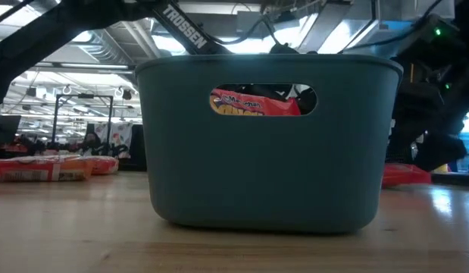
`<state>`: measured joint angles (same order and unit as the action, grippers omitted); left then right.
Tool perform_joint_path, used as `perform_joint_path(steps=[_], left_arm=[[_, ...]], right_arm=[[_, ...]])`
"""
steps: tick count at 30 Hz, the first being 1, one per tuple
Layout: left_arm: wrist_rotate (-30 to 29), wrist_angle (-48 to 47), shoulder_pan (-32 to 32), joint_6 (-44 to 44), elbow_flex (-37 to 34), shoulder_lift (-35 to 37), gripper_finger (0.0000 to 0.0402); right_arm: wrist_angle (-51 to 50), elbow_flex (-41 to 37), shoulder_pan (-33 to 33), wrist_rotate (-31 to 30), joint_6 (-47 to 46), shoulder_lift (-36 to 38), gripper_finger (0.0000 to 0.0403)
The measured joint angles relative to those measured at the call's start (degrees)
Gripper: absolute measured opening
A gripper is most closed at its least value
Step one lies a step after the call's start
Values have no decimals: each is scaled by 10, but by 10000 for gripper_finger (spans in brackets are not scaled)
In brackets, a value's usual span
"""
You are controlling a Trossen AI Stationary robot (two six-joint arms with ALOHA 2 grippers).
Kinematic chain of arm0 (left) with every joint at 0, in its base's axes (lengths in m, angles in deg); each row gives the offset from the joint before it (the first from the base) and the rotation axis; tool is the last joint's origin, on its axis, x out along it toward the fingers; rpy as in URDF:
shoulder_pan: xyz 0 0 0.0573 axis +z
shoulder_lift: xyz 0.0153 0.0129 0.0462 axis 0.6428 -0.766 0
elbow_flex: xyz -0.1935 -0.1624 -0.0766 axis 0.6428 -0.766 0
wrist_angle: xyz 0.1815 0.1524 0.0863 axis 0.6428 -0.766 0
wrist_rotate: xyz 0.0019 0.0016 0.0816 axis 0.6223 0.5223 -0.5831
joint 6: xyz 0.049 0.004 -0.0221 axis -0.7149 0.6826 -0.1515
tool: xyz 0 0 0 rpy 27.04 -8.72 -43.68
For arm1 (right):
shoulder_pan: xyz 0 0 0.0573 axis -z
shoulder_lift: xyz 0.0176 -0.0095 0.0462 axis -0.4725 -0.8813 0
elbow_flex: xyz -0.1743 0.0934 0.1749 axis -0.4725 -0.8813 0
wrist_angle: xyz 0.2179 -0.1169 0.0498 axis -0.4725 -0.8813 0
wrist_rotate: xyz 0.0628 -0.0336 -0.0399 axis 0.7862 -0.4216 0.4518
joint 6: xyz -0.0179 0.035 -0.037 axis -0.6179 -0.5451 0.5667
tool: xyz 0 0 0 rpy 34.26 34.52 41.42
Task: Sort Maruchan noodles
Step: Put the orange noodle pack into the blue bin
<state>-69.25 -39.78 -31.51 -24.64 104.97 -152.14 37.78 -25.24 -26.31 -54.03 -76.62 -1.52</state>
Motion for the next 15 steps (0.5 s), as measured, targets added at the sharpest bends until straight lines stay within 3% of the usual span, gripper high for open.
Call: perform_joint_path(steps=[15], left_arm=[[-6,-15,0,-19,0,0,192]], right_arm=[[244,-118,0,-16,-63,-4,392]])
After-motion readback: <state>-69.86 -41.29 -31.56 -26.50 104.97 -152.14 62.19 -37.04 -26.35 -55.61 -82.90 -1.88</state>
